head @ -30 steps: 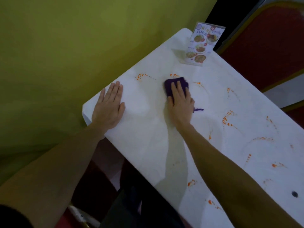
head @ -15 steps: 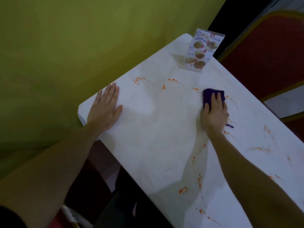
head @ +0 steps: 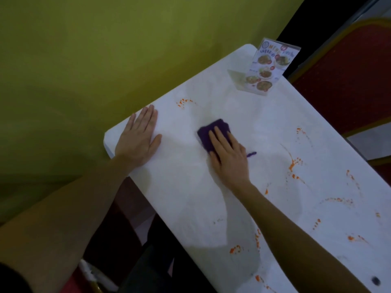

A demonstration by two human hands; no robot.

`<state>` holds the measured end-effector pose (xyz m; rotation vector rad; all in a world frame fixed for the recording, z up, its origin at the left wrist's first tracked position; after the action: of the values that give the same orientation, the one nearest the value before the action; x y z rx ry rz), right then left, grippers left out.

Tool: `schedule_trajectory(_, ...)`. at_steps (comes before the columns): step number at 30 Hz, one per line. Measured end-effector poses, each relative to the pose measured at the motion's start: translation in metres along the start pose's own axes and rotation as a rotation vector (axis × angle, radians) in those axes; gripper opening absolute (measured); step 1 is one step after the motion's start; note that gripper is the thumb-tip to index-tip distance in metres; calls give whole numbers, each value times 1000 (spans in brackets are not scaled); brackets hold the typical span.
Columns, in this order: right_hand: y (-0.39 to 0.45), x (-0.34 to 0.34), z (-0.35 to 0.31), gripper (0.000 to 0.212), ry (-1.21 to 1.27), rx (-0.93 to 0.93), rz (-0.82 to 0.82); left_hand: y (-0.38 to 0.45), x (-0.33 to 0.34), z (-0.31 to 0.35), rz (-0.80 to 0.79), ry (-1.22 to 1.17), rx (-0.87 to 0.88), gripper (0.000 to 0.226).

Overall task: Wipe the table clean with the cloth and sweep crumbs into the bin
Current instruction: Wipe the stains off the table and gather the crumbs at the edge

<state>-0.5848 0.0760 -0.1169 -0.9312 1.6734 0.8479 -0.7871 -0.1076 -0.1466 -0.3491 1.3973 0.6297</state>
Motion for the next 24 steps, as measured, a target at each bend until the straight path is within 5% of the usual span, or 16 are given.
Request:
schedule_trajectory(8,57,-20,82,55,-60,420,95,1,-1,-1,7,-3,2,70)
schedule_trajectory(13,98,4,7,55,-5,261,64,1,-3,-1,1,2,-1,70)
schedule_trajectory(18,27,9,-30,51,10,-84,27,-1,-4,2,-12,-7,-14,72)
schedule_trajectory(24,32,-10,37,54,-19,183,83,1,-3,-1,-5,2,-86,75)
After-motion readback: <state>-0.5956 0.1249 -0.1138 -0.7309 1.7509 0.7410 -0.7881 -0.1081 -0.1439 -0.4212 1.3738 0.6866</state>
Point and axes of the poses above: each hand's wrist, its own y-axis towards the middle knuckle, its own x-axis out of the palm, z = x × y, the point moved 4 cm from there along y, towards the middle knuckle, and after that the axes turned 9 degrees about z, right-handed, at the moved point
